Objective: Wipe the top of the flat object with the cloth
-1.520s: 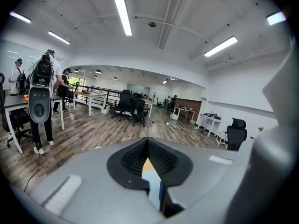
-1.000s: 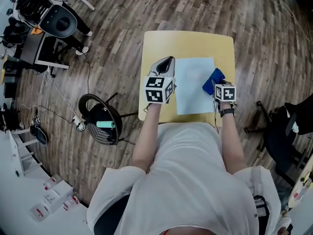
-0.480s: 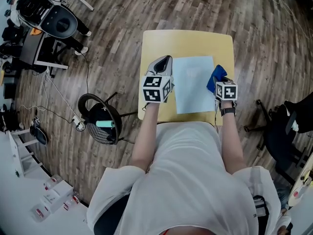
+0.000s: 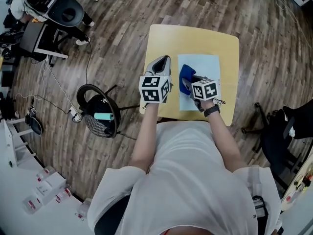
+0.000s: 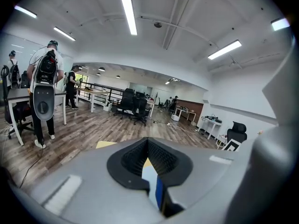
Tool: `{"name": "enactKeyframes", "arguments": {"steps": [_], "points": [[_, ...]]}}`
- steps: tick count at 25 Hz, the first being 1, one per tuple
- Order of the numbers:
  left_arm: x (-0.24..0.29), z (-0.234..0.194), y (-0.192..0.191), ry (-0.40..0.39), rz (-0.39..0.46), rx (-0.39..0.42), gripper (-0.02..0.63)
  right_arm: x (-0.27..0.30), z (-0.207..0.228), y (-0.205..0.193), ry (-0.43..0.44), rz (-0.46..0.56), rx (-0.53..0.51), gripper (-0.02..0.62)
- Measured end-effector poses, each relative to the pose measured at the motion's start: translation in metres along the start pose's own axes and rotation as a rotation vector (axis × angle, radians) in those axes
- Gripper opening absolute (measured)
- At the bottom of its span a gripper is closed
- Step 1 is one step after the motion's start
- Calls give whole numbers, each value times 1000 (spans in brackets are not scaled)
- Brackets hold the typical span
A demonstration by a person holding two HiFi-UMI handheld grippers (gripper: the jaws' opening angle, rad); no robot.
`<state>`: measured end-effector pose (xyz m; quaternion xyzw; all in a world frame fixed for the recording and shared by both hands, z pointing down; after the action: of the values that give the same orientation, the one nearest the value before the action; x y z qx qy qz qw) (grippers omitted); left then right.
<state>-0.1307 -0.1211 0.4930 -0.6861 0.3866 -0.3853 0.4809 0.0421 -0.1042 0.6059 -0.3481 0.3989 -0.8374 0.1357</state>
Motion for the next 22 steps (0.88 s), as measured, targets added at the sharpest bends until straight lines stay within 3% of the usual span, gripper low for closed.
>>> {"name": "enactKeyframes", "arguments": {"steps": [3, 6, 15, 22], "points": [[-11, -8, -4, 18, -2, -17, 6, 23, -26, -18, 67, -65, -15, 66], [-19, -14, -3, 23, 4, -25, 6, 38, -37, -31, 65, -113, -66, 66], [-27, -23, -8, -10, -6, -21, 6, 25, -28, -46, -61, -153, -172, 66], [-13, -4, -23, -30, -49, -40, 6, -46, 30, -59, -238, -118, -103, 66]]}}
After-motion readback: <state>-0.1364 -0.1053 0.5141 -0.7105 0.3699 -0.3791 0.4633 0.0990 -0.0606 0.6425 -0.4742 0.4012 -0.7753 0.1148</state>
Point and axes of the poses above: the fingertips, and each gripper's own axes: x forward along the fingers, z to its right, y out of its top, the point moved 9 cm from there along -x, backward along the fingers, and after that the axes turned 13 degrees about z, right-handed, at the moved point
